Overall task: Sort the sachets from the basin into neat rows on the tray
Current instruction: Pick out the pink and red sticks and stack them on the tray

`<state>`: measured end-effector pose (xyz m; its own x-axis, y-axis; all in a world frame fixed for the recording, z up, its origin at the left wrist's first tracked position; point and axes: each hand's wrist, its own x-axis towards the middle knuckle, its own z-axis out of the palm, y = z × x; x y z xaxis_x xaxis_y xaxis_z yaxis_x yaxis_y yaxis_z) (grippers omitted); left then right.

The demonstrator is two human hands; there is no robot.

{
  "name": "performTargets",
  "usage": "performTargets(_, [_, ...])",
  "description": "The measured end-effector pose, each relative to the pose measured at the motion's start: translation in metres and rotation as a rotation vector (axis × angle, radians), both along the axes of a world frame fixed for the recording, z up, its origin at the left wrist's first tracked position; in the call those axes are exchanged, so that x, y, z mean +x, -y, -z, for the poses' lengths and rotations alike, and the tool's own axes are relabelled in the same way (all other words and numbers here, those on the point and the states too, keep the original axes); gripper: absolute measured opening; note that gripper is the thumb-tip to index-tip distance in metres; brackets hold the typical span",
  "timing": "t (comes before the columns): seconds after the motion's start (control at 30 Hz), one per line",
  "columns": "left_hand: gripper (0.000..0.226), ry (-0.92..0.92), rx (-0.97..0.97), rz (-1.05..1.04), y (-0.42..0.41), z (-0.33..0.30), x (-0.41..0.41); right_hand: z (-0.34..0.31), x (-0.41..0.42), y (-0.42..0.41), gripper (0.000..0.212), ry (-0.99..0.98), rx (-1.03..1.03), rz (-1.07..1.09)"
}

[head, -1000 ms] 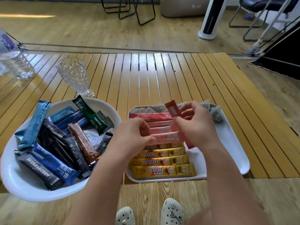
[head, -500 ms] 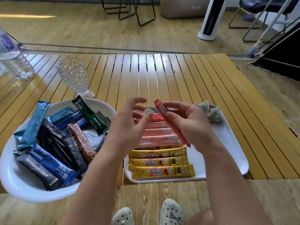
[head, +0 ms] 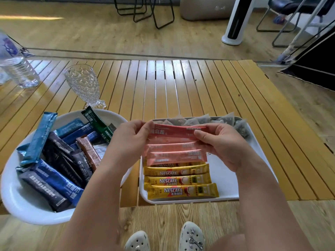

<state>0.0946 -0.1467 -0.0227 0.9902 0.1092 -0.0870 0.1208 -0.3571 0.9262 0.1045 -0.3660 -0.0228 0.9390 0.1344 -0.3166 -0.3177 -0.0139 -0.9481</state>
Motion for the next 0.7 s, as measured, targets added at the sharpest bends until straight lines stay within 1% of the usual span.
performTargets(0.07, [0.027,-0.031,-0.008,-0.012,0.001,0.002,0.000,0.000,0.000,0.000,0.019,-0.021,0.002,-0.017])
performTargets(0.1, [0.028,-0.050,-0.002,-0.017,0.001,0.002,0.000,-0.002,0.000,0.000,0.021,-0.028,0.040,-0.026])
performTargets(0.17, [0.030,-0.099,0.008,-0.020,0.001,0.003,0.000,-0.006,-0.001,-0.001,0.029,-0.030,0.160,-0.012])
performTargets(0.23, [0.032,-0.149,-0.001,-0.004,0.003,0.003,-0.001,-0.009,-0.002,-0.005,0.029,-0.002,0.277,0.066])
performTargets(0.27, [0.033,-0.170,0.004,0.009,0.005,0.003,-0.001,-0.010,-0.002,-0.008,0.027,0.048,0.287,0.127])
performTargets(0.33, [0.033,-0.201,0.035,0.023,0.010,0.002,-0.001,-0.008,-0.001,-0.015,0.021,0.225,0.184,0.245])
performTargets(0.37, [0.032,-0.208,0.039,0.020,0.012,0.003,-0.001,-0.007,-0.001,-0.019,0.019,0.321,0.141,0.281])
performTargets(0.43, [0.027,-0.212,0.022,0.010,0.015,0.003,-0.001,-0.007,-0.002,-0.028,0.015,0.468,0.135,0.316])
performTargets(0.5, [0.024,-0.195,0.032,0.009,0.018,0.004,-0.001,-0.008,-0.003,-0.034,0.014,0.584,0.165,0.300])
performTargets(0.57, [0.023,-0.187,0.047,0.016,0.020,0.003,-0.003,-0.010,-0.003,-0.039,0.018,0.666,0.190,0.232])
performTargets(0.63, [0.021,-0.192,0.037,0.041,0.022,0.001,-0.005,-0.012,-0.004,-0.044,0.022,0.716,0.221,0.145])
performTargets(0.7, [0.018,-0.196,0.029,0.067,0.023,0.000,-0.005,-0.013,-0.005,-0.046,0.023,0.723,0.251,0.096])
